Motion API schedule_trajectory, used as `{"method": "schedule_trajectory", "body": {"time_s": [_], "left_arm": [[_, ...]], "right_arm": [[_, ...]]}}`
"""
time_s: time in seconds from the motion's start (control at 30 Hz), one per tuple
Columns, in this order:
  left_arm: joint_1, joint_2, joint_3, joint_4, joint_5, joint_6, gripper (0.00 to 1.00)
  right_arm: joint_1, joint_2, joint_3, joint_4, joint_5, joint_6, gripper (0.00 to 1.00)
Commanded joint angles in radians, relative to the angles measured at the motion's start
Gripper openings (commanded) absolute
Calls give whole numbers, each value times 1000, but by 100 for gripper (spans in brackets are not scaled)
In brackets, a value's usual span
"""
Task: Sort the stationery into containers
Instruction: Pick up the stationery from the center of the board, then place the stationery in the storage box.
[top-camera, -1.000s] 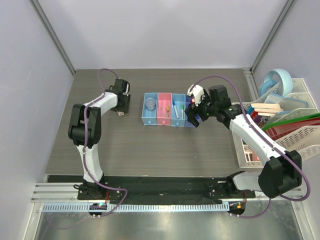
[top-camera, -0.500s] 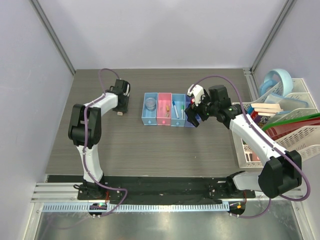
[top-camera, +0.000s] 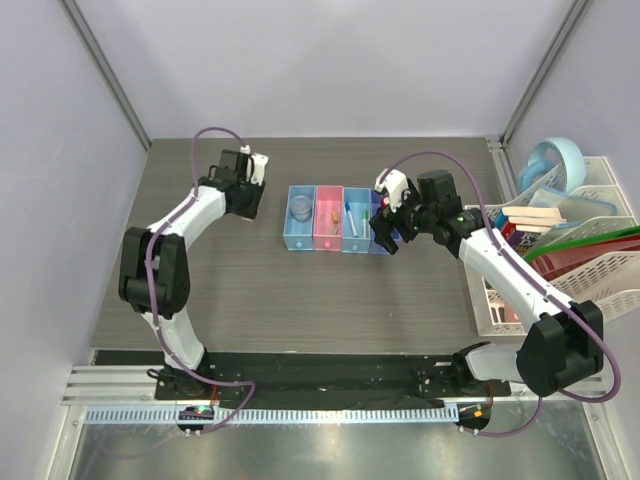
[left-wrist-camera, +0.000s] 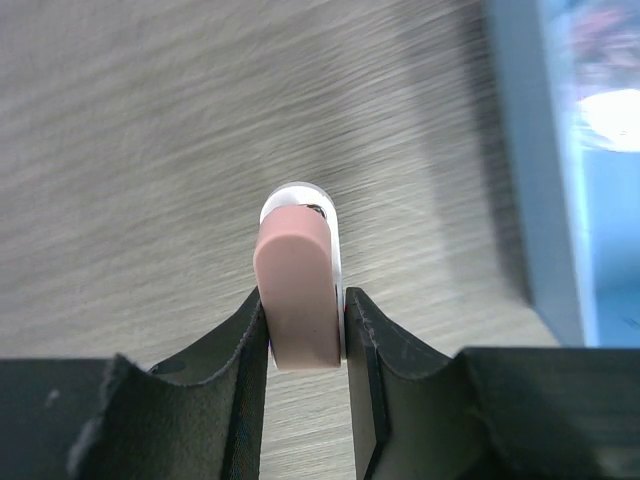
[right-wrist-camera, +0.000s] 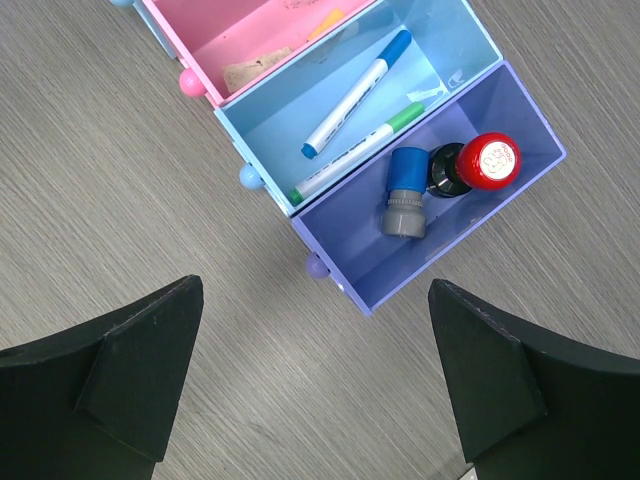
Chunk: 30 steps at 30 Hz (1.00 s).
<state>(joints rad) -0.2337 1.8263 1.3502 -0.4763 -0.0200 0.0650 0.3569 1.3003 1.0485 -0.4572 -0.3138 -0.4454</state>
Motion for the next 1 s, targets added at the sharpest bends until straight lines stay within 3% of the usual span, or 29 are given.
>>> {"method": "schedule_trajectory", "body": {"time_s": [0.0,0.43,0.97], "left_arm": [[-10,-73,43,-18,190,110,0],[-147,-26,136,-28,221,315,0],[-251,83,121,-65,261,389,0]], "right_arm": [[-6,-16,1,34,-10,8,100],[-4,-7,1,34,-4,8,100],[-7,-19,-5,35,-13,5,100]]}}
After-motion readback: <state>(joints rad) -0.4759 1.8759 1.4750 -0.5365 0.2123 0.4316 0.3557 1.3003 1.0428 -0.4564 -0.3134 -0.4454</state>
